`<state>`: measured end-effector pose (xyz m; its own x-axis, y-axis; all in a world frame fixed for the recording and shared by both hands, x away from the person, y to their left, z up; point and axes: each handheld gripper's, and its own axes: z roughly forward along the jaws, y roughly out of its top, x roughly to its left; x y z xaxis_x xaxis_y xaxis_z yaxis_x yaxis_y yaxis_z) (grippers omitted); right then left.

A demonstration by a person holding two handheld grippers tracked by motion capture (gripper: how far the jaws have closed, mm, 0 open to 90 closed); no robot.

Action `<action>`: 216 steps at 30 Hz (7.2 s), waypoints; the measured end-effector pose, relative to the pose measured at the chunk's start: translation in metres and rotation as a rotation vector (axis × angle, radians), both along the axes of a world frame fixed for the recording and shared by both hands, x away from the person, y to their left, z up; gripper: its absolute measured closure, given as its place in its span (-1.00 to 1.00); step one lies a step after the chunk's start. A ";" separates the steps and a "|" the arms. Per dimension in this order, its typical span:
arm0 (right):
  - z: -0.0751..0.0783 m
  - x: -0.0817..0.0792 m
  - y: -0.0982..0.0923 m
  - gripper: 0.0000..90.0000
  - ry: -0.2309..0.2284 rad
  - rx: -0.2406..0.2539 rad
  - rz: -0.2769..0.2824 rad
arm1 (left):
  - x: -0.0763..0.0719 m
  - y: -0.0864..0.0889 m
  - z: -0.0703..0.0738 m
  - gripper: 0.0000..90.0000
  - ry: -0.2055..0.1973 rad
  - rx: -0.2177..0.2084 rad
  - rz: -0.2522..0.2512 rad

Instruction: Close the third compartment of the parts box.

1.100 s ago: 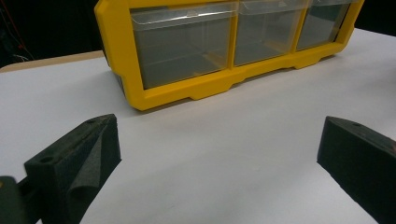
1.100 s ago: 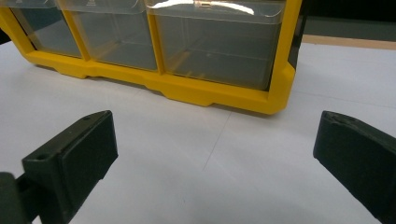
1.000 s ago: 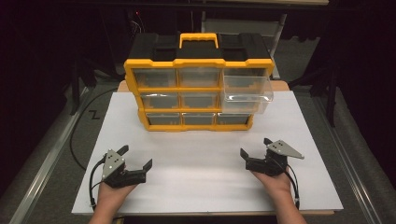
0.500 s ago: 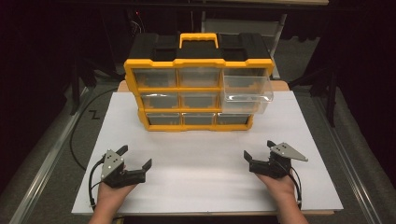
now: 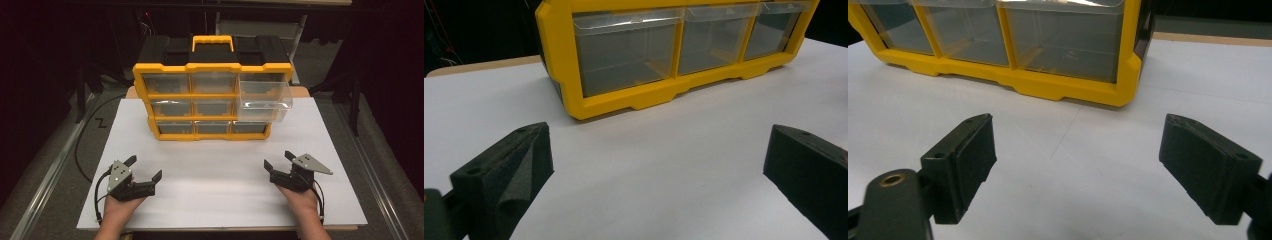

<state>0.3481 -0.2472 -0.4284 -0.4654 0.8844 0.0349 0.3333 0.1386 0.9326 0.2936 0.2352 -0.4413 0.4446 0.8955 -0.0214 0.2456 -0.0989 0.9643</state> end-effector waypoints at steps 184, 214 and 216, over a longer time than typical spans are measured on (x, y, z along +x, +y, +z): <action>0.160 0.004 0.061 1.00 -0.344 0.085 0.014 | 0.005 -0.005 0.001 -0.99 -0.030 -0.024 -0.011; 0.161 0.025 0.066 1.00 -0.340 0.064 -0.013 | 0.007 -0.004 0.000 -0.99 -0.031 -0.034 -0.015; 0.161 0.027 0.066 1.00 -0.342 0.058 -0.014 | 0.007 -0.004 0.000 -0.99 -0.031 -0.032 -0.016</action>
